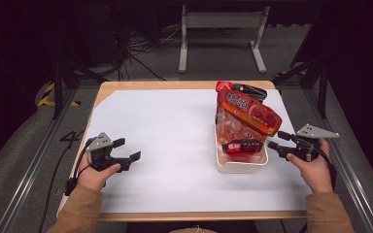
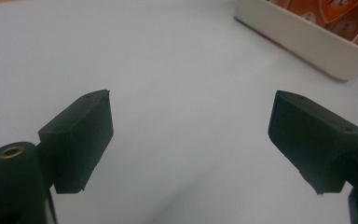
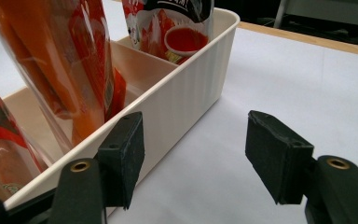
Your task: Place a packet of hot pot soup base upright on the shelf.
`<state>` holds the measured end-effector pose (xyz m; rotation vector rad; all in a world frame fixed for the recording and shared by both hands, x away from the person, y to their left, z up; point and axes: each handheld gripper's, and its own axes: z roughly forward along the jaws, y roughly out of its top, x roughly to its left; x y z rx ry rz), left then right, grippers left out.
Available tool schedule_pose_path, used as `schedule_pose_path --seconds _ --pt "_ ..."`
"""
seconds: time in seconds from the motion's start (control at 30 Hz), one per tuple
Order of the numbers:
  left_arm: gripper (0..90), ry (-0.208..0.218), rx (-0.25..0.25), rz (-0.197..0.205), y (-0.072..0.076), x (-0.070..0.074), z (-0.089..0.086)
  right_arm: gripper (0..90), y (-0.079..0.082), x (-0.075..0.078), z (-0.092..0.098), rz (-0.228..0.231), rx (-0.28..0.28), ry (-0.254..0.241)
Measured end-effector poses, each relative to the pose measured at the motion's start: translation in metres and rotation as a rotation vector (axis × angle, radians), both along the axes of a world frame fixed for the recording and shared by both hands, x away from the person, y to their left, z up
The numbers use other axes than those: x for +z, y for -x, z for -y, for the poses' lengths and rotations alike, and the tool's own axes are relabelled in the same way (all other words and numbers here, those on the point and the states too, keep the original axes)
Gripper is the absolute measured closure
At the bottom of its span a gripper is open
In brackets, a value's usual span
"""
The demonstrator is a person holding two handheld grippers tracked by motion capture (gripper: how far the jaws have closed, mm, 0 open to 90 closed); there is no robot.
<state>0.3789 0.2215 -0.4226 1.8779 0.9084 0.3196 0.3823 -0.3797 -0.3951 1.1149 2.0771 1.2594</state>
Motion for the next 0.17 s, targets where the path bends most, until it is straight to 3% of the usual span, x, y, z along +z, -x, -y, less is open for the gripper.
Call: schedule_pose_path --seconds 0.17 --pt "16.9 0.0 0.021 -0.046 -0.0024 -0.0043 -0.004 38.3 -0.001 -0.0018 0.0006 -0.007 -0.005 0.0"
